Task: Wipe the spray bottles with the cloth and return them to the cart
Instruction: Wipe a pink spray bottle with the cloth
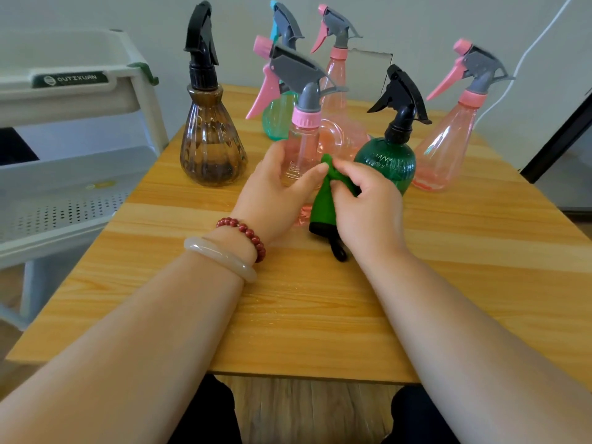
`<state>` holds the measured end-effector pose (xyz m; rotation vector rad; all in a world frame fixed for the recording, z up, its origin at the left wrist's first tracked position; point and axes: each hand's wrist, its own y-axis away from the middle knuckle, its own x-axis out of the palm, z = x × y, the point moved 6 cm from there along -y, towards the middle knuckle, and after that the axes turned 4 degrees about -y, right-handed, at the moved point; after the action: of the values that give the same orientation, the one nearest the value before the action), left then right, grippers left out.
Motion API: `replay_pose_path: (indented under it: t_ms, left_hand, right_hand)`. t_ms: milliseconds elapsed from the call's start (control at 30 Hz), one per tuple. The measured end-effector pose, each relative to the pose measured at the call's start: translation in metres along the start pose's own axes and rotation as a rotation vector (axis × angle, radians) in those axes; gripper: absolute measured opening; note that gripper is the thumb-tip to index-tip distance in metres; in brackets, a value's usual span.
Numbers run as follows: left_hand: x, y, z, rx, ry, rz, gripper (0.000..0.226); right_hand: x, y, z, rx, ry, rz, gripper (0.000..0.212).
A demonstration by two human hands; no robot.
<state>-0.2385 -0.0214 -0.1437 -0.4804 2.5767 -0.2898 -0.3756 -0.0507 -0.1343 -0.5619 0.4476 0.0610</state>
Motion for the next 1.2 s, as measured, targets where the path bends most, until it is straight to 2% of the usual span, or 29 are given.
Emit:
replay_pose_path:
  t_ms: [100, 167, 300, 367, 467, 500, 633, 800, 967, 1100, 1200]
  left_hand:
    - [-0.004, 0.000, -0.005, 0.021, 0.047, -0.048, 0.034]
    - [-0.008, 0.001, -0.005, -0.022, 0.161, -0.081, 0.028]
    - [-0.007, 0.004, -0.007, -0.116, 0.374, -0.030, 0.022]
    - [-0.007, 0.005, -0.008, -0.134, 0.388, -0.026, 0.021]
    - [-0.010, 0.005, -0.008, -0.111, 0.363, -0.052, 0.023]
    - [-0.011, 0.005, -0.008, -0.115, 0.380, -0.074, 0.024]
    - [-0.015, 0.005, -0.007, -0.155, 0.428, -0.106, 0.029]
    - [-0.019, 0.008, -0.009, -0.138, 0.383, -0.124, 0.028]
    - [-0.020, 0.008, -0.010, -0.134, 0.411, -0.142, 0.031]
    - [-0.024, 0.009, -0.009, -0.148, 0.404, -0.168, 0.027]
    - [-0.023, 0.010, -0.009, -0.190, 0.500, -0.177, 0.027]
  right_hand:
    - [-0.005, 0.003, 0.010, -0.082, -0.084, -0.100, 0.029]
    - [-0.007, 0.004, 0.013, -0.135, -0.098, -0.164, 0.025]
    - [-0.003, 0.010, 0.025, -0.305, -0.119, -0.081, 0.026]
    - [0.000, 0.011, 0.028, -0.367, -0.083, -0.048, 0.028]
    - [-0.003, 0.004, 0.015, -0.203, -0.133, -0.080, 0.030]
    - [-0.004, 0.005, 0.016, -0.210, -0.134, -0.089, 0.030]
    - [0.000, 0.020, 0.037, -0.490, -0.058, -0.084, 0.028]
    - [-0.001, 0.006, 0.019, -0.280, -0.131, -0.100, 0.030]
    - [-0.003, 0.017, 0.035, -0.540, -0.057, -0.098, 0.028]
    - [0.002, 0.008, 0.023, -0.328, -0.120, -0.068, 0.030]
    - [0.007, 0.009, 0.020, -0.173, -0.242, 0.119, 0.038]
